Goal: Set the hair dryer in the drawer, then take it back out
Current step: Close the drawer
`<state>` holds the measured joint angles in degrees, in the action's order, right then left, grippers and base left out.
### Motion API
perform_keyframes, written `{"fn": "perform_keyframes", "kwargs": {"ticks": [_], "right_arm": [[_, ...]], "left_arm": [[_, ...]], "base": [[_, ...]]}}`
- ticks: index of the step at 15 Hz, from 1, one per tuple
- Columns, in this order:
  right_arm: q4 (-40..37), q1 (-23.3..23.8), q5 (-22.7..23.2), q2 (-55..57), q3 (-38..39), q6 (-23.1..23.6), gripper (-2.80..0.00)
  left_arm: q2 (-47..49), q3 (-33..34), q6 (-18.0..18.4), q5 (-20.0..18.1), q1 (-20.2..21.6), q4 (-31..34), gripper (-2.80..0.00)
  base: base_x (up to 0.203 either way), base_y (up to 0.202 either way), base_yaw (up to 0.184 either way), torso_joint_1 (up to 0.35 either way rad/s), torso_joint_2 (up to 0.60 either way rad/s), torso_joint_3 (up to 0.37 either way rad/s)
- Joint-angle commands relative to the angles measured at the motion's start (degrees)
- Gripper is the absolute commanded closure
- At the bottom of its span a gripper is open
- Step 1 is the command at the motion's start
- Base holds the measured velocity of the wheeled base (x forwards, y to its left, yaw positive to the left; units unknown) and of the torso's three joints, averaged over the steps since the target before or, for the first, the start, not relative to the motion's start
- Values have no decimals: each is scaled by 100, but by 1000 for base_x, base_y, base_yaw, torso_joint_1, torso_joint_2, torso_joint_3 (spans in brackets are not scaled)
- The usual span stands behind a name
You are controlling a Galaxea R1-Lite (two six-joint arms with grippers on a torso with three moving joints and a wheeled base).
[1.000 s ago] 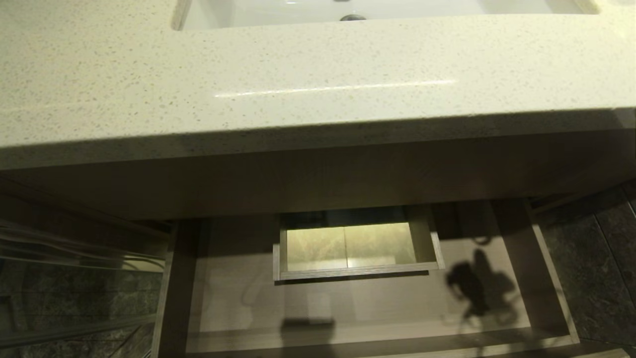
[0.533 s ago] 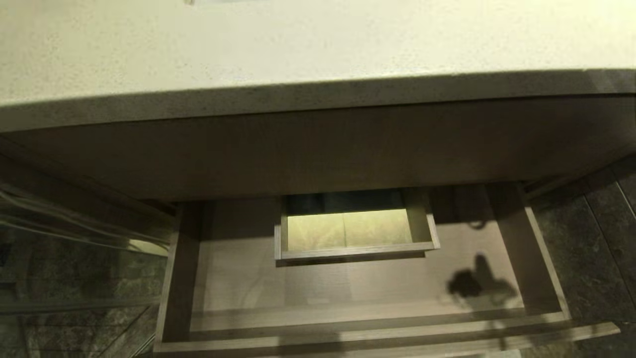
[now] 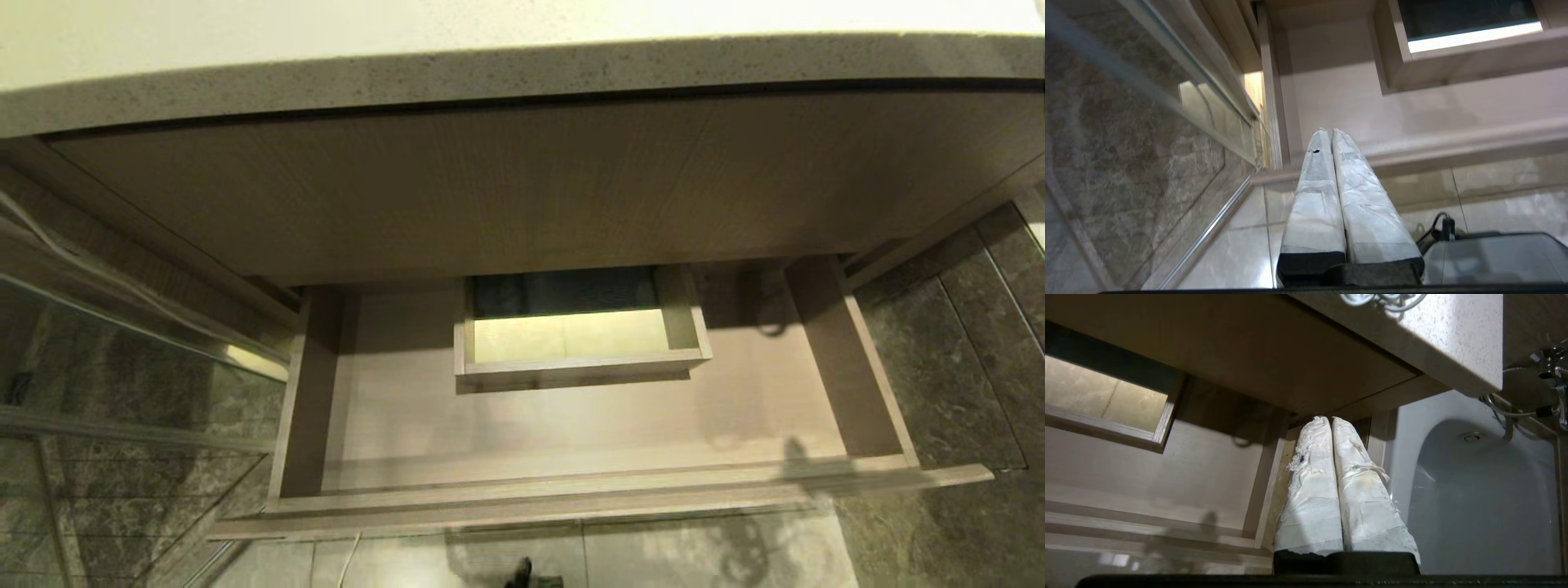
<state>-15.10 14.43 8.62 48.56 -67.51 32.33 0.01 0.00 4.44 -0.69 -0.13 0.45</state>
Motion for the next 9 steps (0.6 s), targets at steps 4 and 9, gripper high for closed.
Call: {"fn": "perform_keyframes", "kwargs": {"ticks": [4, 9], "right_arm": [[15, 7, 7, -133, 241, 19, 0], [7, 7, -1, -177, 326, 10, 0]], "left_arm": [[-1, 9, 5, -1, -4, -1, 0], [-1, 9, 5, -1, -2, -1, 0]], "base": [[0, 0, 0, -400, 62, -342], [0, 0, 0, -382, 14, -374]]}}
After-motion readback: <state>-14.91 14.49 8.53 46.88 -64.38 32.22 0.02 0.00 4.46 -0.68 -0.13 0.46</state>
